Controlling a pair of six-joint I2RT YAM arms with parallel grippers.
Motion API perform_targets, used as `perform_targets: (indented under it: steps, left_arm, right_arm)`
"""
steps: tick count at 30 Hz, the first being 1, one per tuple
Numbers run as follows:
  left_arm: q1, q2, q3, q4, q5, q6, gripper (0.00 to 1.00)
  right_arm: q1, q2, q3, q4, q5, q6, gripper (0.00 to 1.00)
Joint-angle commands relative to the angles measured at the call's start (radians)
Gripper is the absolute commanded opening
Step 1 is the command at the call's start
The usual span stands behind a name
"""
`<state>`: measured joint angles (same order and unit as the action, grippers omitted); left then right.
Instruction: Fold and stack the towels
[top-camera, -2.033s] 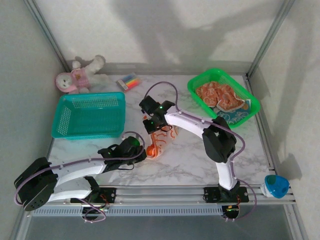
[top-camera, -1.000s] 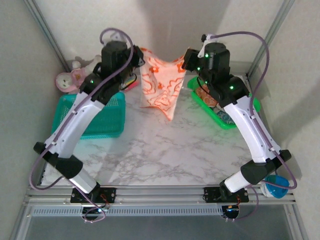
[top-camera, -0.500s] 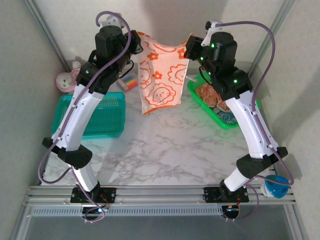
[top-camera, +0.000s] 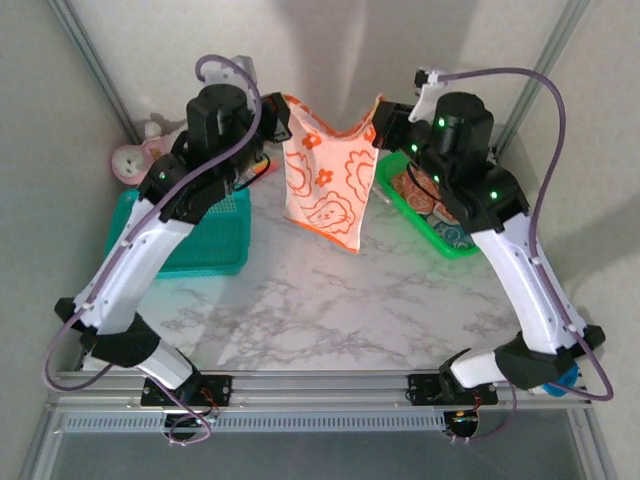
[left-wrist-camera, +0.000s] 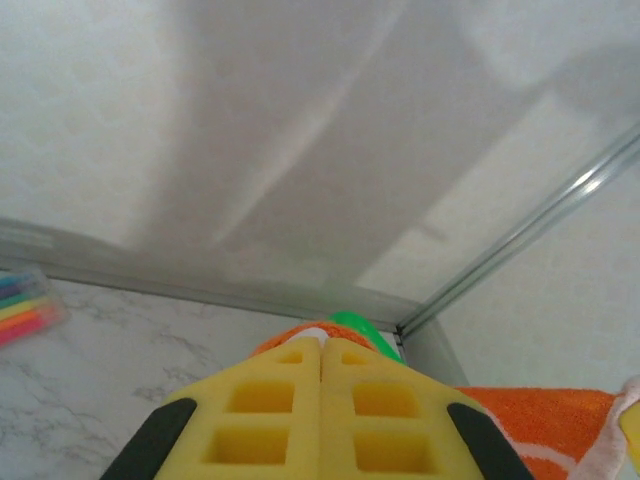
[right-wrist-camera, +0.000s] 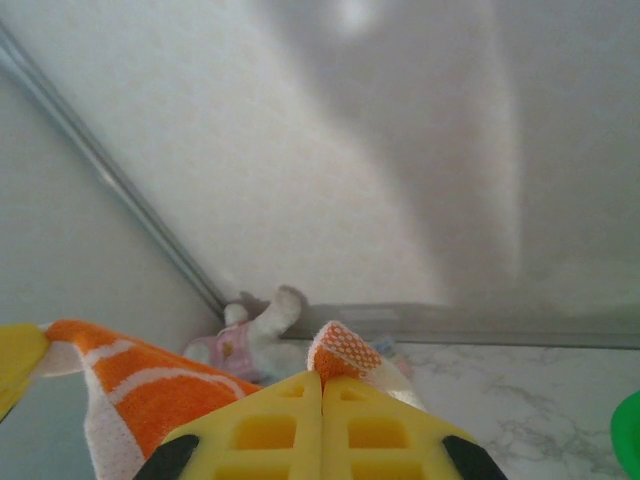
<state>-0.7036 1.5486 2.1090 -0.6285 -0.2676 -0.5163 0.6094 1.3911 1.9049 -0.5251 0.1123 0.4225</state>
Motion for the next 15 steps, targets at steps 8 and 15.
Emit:
perform_targets:
  steps: [8,15]
  left_arm:
    - [-0.131,-0.167,-0.181,0.037,-0.123,-0.141,0.00]
    - [-0.042,-0.076,-0.159,-0.025,-0.035,-0.184,0.00]
  right_arm:
    - [0.061,-0.151,-0.121,-0.063,0.036,0.061,0.00]
    - [0.019,-0.077,-0.119,-0.102,0.077,0.103,0.00]
